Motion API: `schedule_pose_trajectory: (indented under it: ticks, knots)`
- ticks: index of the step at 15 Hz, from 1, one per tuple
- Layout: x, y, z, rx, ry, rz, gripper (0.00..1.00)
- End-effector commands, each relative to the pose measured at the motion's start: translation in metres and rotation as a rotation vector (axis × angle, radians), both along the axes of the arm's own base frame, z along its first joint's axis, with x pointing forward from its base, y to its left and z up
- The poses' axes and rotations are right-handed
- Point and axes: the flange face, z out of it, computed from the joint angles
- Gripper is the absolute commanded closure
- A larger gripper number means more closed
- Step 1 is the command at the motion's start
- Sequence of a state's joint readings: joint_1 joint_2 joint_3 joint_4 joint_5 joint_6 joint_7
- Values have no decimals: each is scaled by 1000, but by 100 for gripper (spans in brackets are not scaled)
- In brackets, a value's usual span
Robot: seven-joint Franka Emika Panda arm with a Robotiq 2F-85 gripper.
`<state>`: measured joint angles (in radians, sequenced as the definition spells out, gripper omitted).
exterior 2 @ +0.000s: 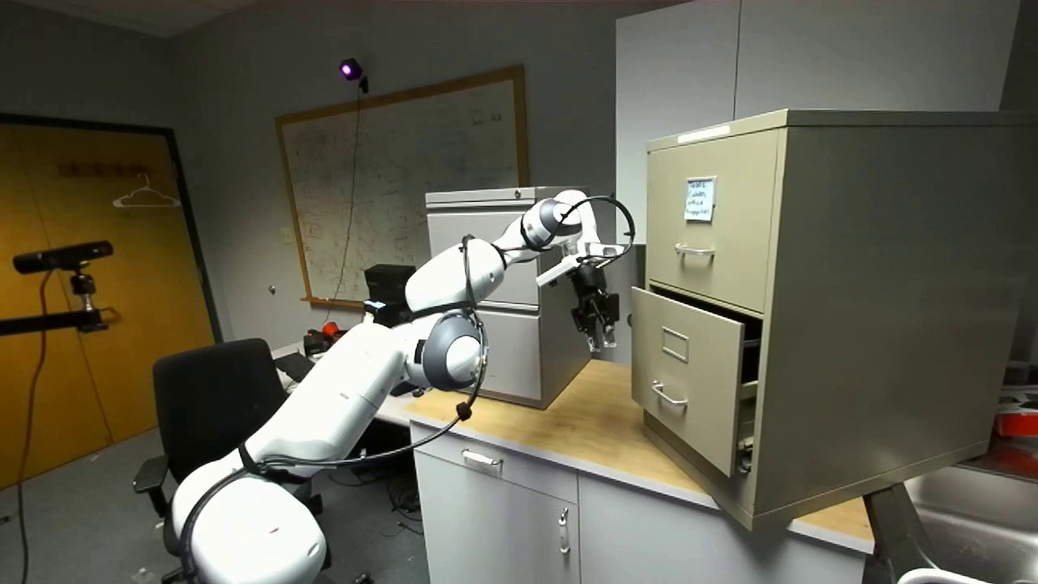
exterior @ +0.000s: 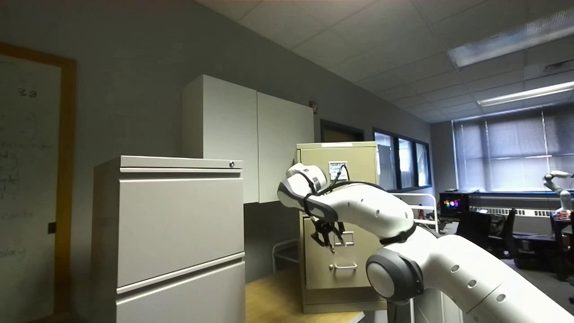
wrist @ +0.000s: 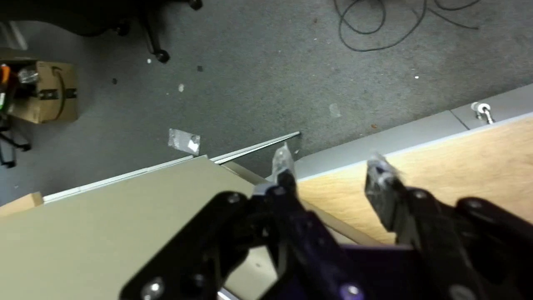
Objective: Close the bottom drawer of the cabinet at the right
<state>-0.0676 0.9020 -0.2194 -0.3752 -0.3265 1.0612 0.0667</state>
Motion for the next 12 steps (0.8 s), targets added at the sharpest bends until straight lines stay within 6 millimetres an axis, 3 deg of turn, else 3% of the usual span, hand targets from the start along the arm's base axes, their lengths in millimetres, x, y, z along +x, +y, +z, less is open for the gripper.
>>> schedule_pose_trajectory:
  ticks: [1,3,6,8,10,12]
  knots:
    - [22,23,-10,-158,7,119,81]
    - [40,31,-17,-231,-26,199,95]
    - [65,29,-24,-307,-109,326,100]
    - [82,12,-29,-362,-190,399,100]
    - [92,-17,-33,-426,-254,450,100]
    - [89,-39,-34,-435,-262,430,100]
